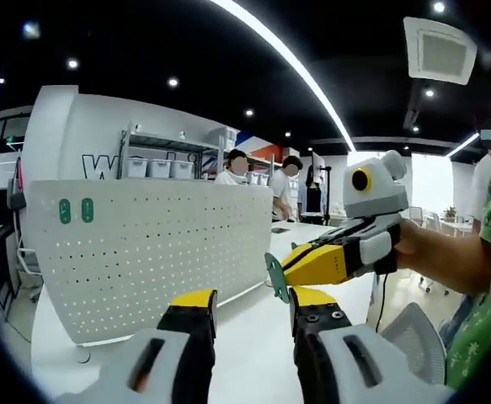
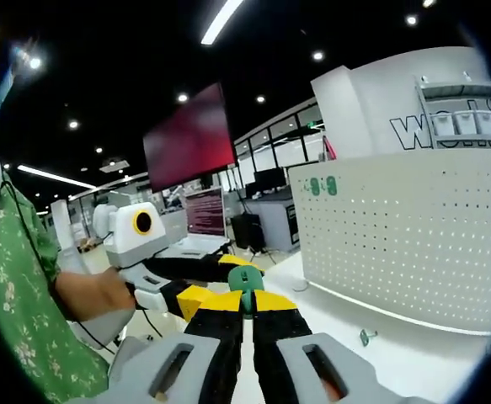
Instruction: Insert the hook assembly into the mounting plate slot until the hook locks in place.
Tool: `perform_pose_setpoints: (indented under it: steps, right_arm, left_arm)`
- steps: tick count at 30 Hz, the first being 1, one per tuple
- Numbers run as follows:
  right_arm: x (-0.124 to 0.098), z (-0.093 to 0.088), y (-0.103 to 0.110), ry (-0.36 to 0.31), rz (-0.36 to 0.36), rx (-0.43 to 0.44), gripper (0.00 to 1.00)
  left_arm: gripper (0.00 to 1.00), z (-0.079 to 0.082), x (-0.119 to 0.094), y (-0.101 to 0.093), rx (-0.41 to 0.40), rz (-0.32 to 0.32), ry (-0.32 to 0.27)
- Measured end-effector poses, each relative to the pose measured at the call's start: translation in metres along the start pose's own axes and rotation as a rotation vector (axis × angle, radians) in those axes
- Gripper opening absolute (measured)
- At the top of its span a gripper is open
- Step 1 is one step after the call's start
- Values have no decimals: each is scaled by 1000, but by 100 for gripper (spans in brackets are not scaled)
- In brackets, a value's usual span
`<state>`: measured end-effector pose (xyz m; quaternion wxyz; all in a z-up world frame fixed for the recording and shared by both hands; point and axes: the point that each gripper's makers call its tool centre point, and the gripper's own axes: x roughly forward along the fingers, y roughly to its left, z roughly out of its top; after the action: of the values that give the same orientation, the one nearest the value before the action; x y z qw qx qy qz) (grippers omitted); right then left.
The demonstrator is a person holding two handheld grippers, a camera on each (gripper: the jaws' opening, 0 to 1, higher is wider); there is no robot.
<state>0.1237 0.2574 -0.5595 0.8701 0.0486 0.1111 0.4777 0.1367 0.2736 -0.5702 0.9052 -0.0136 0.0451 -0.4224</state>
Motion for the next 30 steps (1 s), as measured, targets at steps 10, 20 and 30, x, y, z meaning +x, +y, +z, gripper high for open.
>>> perform_pose_setpoints:
  steps: [10,20,30]
  right_arm:
    - [5,23,-11,-85,-80,9,1]
    - [15,44,-22,-141,-158,5,1]
    - [28,69,-37,-186,-254,-25,1]
  left_arm:
    - [36,-2,-7,16,15,61,3]
    - [37,-12,-20,23,46,124,-13]
    - [38,-43,-28,29,60,164,32]
